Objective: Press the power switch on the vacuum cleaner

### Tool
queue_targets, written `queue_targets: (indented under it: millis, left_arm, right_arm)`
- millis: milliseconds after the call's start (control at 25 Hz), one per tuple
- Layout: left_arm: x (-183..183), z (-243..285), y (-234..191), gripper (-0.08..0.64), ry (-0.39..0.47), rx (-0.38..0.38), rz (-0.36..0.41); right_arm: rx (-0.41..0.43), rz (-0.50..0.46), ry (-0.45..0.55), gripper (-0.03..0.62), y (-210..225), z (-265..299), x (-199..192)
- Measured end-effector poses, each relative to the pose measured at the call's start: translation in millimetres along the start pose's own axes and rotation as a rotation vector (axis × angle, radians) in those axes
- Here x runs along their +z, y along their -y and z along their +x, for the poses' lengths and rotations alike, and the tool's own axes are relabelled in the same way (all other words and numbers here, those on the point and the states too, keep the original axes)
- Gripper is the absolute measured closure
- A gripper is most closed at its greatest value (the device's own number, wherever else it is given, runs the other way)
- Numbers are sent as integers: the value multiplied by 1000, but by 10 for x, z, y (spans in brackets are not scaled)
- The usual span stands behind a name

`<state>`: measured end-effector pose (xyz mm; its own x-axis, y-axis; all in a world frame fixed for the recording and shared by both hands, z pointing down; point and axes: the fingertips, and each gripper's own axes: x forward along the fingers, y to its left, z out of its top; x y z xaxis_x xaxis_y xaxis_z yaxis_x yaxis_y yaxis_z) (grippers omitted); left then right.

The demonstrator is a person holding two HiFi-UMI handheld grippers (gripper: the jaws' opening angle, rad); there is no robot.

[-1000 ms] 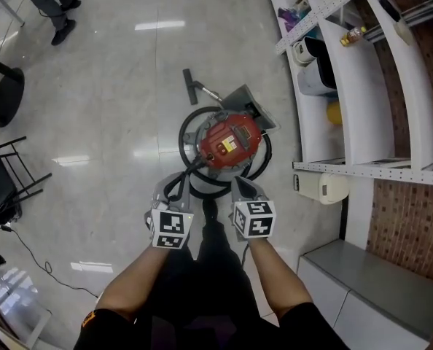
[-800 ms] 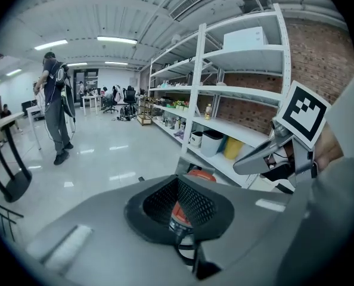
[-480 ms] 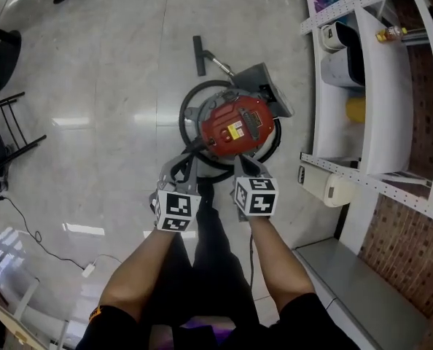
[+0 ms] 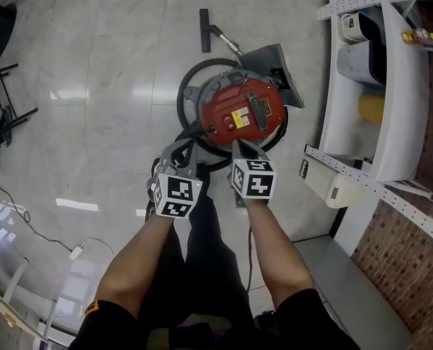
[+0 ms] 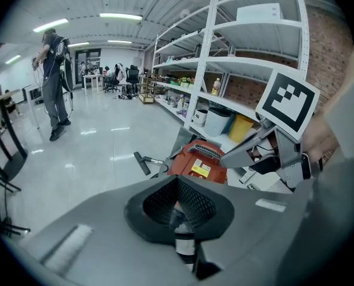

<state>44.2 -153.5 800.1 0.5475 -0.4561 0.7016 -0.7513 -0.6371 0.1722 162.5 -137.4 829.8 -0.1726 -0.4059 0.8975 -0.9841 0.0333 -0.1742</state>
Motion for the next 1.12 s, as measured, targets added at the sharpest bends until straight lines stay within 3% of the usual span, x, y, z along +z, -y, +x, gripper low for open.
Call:
queue_targets:
  millis: [560, 1120]
  left_arm:
    - [-423, 314, -88, 545, -20, 30, -7]
    - [-457, 387, -105, 545, -19, 38, -43]
  right_arm:
    - [-20, -18, -26, 600, 194, 597, -152]
    - [-22, -42, -108, 600, 283, 887, -206]
